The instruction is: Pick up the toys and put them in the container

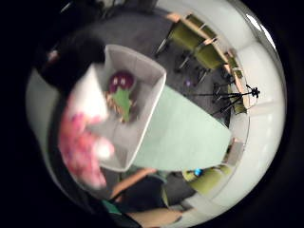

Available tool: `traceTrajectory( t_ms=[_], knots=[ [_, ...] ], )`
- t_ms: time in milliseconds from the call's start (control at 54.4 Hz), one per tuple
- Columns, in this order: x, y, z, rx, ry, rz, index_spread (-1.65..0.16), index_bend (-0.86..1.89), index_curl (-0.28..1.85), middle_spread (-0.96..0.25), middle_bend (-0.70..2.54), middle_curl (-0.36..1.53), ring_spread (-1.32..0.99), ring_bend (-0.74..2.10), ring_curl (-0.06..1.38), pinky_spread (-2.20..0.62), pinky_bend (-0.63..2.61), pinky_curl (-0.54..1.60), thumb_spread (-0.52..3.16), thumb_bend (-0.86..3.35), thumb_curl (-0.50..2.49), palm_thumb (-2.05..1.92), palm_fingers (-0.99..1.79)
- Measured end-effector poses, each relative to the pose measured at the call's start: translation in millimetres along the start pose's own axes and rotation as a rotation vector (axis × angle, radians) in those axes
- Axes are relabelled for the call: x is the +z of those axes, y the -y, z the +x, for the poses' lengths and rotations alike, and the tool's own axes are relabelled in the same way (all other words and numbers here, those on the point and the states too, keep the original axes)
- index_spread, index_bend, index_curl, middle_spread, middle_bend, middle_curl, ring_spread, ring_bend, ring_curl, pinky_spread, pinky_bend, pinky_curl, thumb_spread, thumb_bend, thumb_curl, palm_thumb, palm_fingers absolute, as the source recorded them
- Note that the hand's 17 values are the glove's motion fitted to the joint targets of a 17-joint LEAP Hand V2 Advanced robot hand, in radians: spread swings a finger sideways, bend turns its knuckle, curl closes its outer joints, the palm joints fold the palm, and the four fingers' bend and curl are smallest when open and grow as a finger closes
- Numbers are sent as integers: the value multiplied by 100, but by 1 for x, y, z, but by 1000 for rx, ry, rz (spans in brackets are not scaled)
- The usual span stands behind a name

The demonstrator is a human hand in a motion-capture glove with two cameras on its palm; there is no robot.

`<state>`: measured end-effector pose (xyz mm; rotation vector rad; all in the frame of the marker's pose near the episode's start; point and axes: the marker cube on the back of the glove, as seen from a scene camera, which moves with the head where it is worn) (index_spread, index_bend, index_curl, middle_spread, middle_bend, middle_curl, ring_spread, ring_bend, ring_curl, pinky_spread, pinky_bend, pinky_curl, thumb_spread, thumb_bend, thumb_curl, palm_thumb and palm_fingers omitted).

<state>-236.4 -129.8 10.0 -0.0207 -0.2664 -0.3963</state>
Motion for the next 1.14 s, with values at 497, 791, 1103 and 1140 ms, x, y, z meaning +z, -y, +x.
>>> traceTrajectory(
  t_ms=[497, 791, 1103, 1140],
  knots=[
    [12, -78, 12, 52, -270, -52, -18, 9, 38, -3, 19, 39, -10, 24, 28, -6, 85, 34, 97, -16, 34, -23, -22],
    [-22, -198, 163, 284, -359, 22, -19, 12, 33, -3, 18, 37, -12, 16, 26, -6, 72, 30, 95, -15, 18, -22, -16],
    [-8, -246, 228, 336, -365, 69, -25, 17, 33, -4, 20, 38, -15, 16, 24, -5, 62, 30, 95, -14, 11, -21, -9],
    [-7, -247, 229, 336, -361, 68, -25, 17, 33, -4, 20, 38, -16, 15, 23, -5, 61, 30, 95, -14, 10, -21, -8]
  ],
)
